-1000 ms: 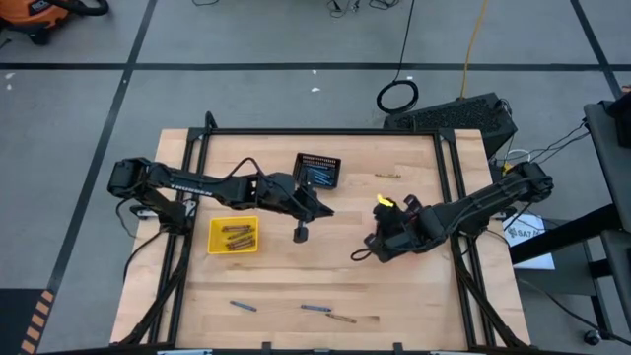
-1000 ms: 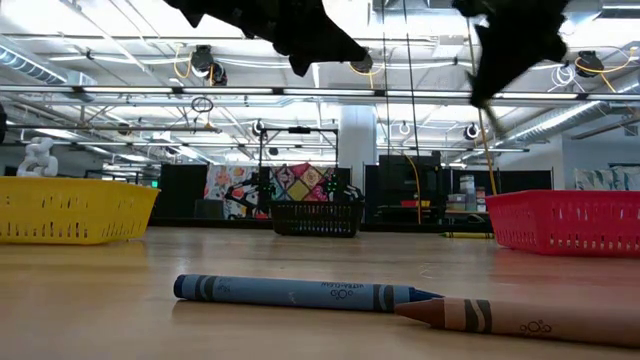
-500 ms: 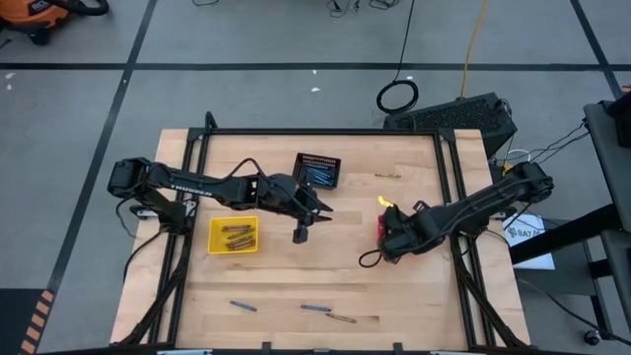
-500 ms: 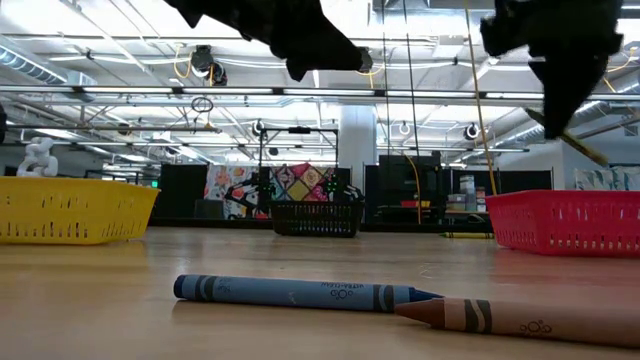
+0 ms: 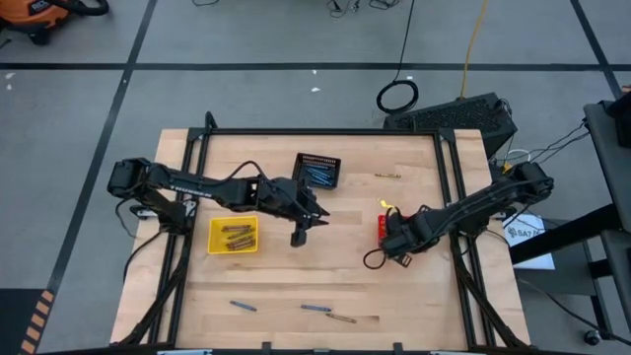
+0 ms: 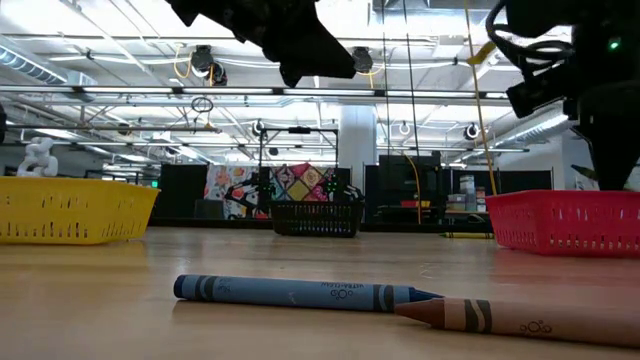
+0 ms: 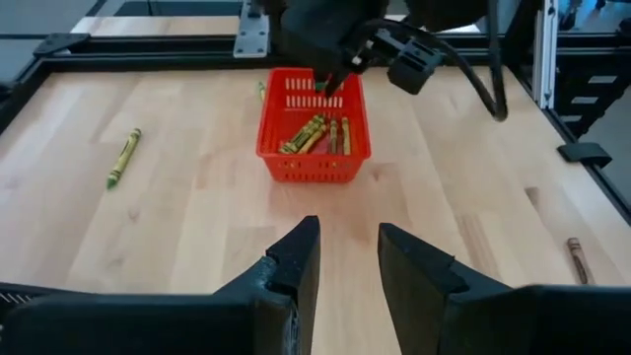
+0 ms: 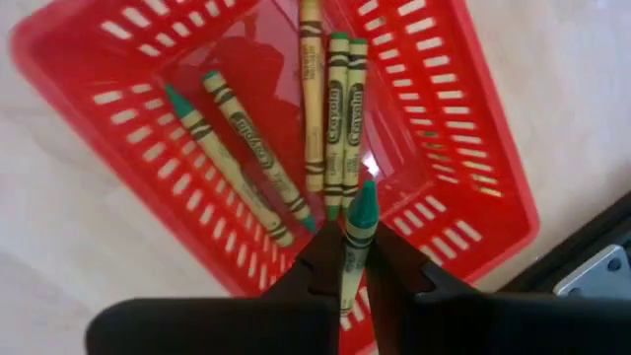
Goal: Sort crayons
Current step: Put the green crayon into the red bin, then put the blue crayon into the black bin
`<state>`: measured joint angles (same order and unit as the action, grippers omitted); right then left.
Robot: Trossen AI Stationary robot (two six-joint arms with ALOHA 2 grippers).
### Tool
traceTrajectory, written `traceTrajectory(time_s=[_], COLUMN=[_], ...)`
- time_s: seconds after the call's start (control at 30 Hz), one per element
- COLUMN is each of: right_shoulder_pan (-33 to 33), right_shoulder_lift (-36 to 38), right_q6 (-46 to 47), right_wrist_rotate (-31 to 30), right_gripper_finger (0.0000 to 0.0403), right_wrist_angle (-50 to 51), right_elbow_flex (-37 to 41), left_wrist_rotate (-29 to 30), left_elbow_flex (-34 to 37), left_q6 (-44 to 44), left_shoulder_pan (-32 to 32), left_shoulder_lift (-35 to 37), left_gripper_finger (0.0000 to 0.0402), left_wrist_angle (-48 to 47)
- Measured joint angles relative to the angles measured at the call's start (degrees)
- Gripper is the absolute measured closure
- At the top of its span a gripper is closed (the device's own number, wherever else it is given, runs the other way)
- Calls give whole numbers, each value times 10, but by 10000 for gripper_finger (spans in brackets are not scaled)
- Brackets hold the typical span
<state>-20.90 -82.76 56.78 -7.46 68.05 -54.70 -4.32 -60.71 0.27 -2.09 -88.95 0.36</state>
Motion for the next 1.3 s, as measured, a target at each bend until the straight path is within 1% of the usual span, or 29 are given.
traceTrajectory(time_s=[0.17, 0.33, 0.53, 0.63, 0.83, 0.93, 1.13, 1.3], right_shoulder_pan=[17, 37, 52, 52, 52, 52, 52, 52], right_shoulder_lift=[0, 0, 0, 0, 0, 0, 0, 0], right_q6=[-55, -107, -112, -111, -111, -110, -110, -112], right_wrist_rotate=[0, 1, 1, 1, 2, 5, 35, 63], right_gripper_finger=[372, 348, 320, 311, 308, 308, 307, 307], right_wrist_angle=[-20, -56, -61, -61, -61, -61, -59, -44], right_elbow_flex=[5, 5, 5, 5, 5, 5, 5, 5], left_wrist_rotate=[0, 0, 0, 0, 0, 0, 6, 14], left_elbow_flex=[0, 0, 0, 0, 0, 0, 0, -3], left_q6=[0, 0, -2, -19, -32, -63, -90, -105], left_shoulder_pan=[-4, -11, -23, -38, -75, -98, -149, -189], left_shoulder_lift=[0, 0, 0, 0, 0, 0, -2, -30], left_gripper_finger=[295, 295, 295, 295, 295, 295, 295, 295], left_wrist_angle=[-4, -28, -69, -76, -87, -99, -99, -65])
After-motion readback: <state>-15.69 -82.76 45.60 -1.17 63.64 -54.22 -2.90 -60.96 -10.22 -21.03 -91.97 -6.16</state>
